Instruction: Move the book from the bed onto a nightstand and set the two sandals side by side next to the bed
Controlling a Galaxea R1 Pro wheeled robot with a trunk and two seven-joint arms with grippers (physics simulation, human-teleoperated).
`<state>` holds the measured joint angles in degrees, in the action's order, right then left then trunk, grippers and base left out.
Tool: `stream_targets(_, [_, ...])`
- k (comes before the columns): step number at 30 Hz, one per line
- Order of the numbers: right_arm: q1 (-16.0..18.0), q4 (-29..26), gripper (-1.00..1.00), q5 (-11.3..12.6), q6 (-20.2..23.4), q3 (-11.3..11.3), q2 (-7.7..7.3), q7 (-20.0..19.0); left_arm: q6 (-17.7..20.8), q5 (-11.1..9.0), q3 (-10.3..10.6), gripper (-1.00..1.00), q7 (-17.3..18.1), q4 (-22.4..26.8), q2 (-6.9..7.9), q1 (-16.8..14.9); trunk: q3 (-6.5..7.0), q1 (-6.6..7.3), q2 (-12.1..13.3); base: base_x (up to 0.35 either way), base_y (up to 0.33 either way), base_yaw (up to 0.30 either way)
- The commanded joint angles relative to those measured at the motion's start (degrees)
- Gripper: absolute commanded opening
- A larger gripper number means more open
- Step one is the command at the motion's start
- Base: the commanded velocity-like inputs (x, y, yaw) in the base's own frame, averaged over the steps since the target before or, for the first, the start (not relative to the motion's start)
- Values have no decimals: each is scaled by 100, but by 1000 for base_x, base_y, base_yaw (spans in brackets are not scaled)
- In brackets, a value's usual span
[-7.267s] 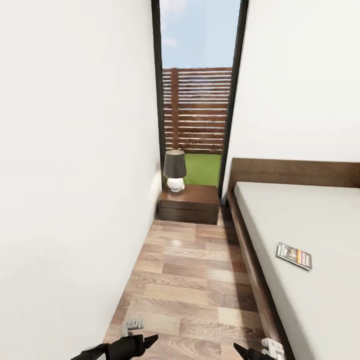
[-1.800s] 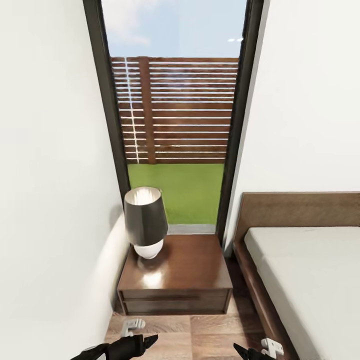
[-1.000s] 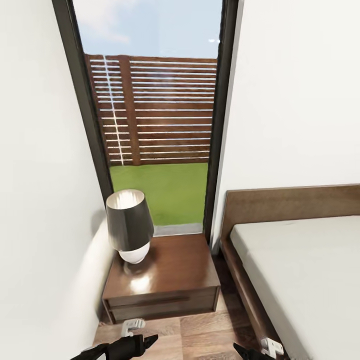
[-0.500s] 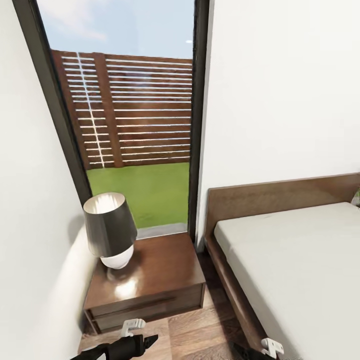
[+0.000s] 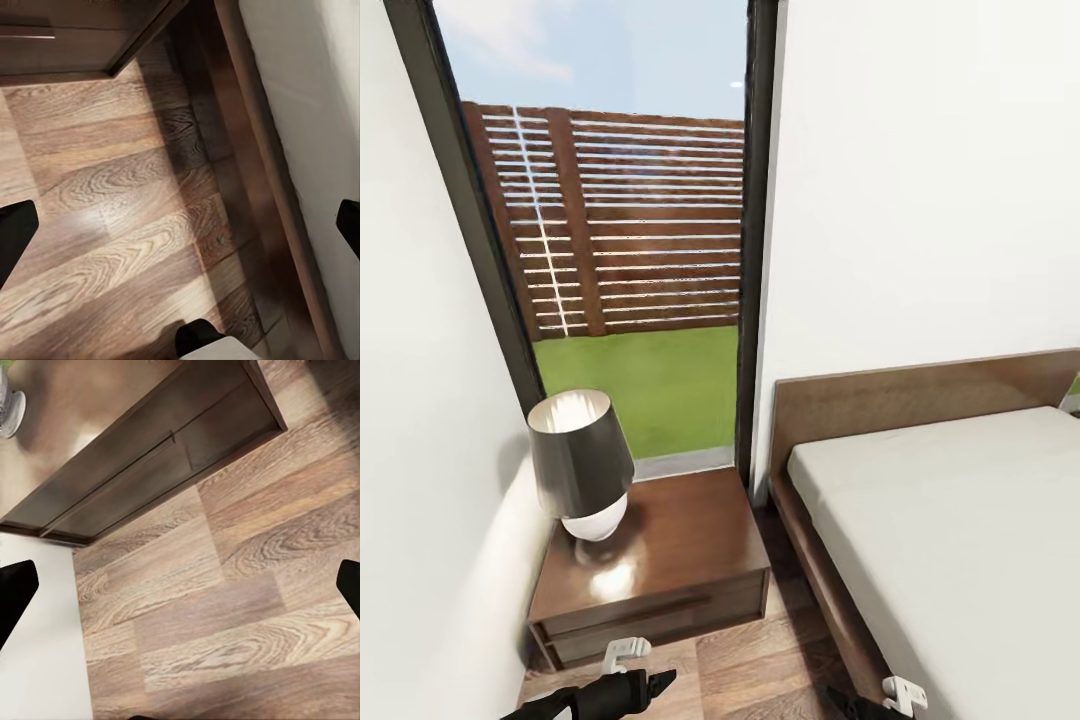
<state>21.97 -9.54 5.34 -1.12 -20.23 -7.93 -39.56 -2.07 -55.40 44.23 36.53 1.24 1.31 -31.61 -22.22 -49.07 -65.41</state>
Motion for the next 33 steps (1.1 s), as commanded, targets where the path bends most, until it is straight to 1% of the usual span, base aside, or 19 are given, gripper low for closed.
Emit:
stream_targets(1, [6,11,100,54,-11,28,-4,-16,-21,-32,47,100,12,-1,1,-3,12,23,38,0,0,0])
stream_targets(33, [2,11,100,48,-11,36,-4,-16,-22,-32,47,100,12,-1,1,-3,587,725,1321,0,0,0])
